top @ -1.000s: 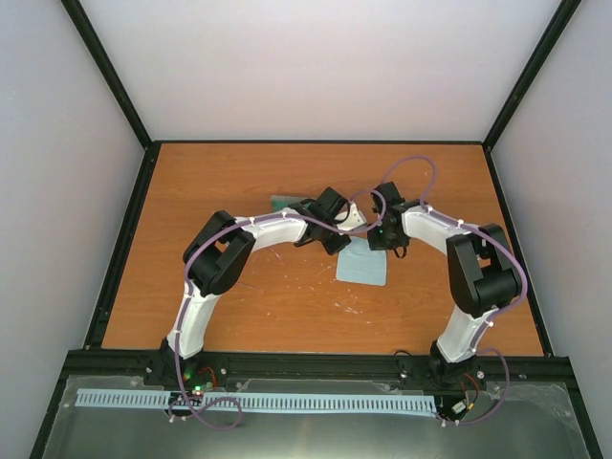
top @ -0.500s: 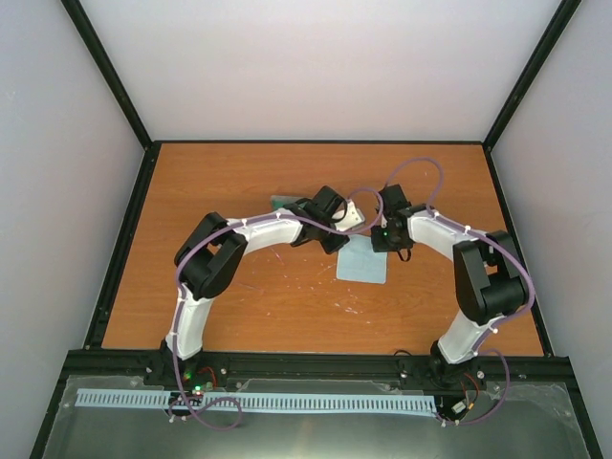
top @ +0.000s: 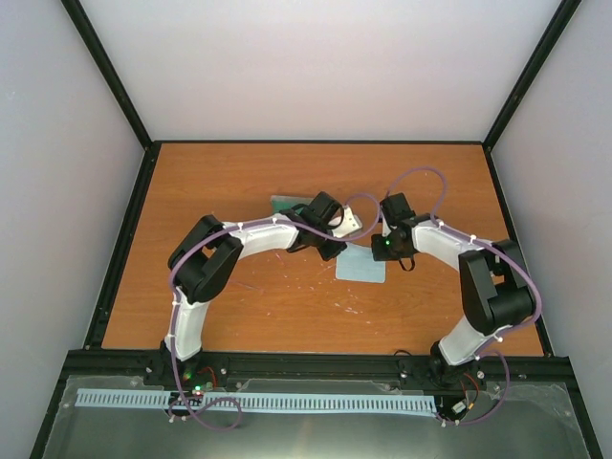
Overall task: Organize the sunglasses
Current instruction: Fold the glasses cleaning cloth at the center of the board.
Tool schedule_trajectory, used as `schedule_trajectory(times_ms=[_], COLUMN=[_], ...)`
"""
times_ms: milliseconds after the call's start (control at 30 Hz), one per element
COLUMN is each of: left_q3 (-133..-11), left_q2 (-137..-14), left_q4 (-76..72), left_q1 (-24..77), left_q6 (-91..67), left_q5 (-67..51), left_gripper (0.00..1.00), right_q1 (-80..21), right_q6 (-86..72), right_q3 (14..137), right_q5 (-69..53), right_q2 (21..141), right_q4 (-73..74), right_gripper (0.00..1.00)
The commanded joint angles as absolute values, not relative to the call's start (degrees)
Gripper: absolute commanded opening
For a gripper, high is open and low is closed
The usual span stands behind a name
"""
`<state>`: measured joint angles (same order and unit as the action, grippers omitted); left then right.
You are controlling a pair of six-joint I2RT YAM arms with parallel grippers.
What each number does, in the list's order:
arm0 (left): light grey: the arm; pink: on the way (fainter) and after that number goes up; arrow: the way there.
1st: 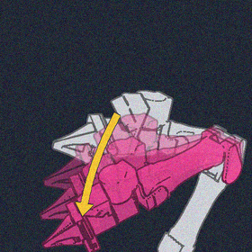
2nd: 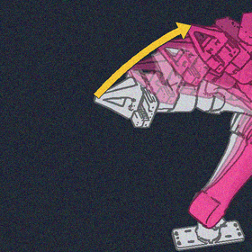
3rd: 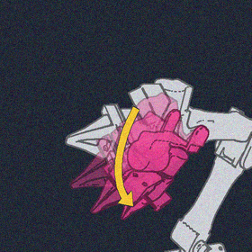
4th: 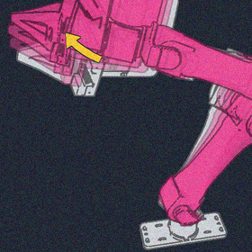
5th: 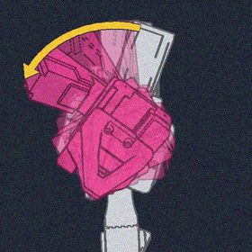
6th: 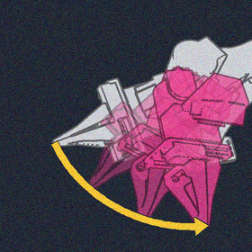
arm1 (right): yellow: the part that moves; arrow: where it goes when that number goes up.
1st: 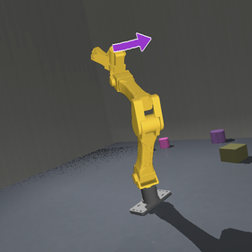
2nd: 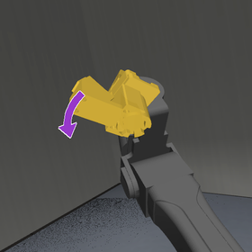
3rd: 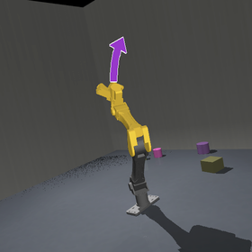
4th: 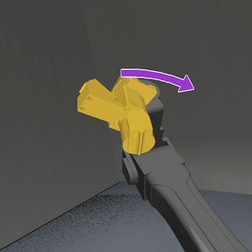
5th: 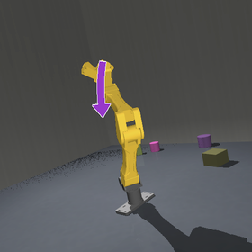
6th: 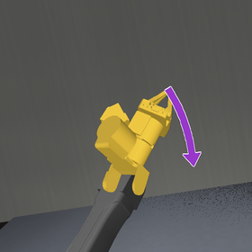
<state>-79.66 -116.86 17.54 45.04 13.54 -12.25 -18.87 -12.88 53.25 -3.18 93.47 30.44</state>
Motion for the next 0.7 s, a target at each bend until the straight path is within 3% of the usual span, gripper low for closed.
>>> schedule_trajectory(times_ms=[0, 667], left_q3=[-78.04, -74.27], left_q2=[-114.42, -111.96], left_q4=[16.15, 15.91], left_q1=[46.18, 46.92], left_q6=[12.55, 11.99], left_q5=[-13.62, -15.38], left_gripper=[0.00, 0.00], right_q1=[-18.42, -18.39], right_q6=[-12.45, -11.01], right_q3=[51.44, 44.37], right_q5=[-5.20, -10.35], right_q2=[90.80, 87.06], right_q4=[29.27, 28.39], right_gripper=[0.03, 0.07])
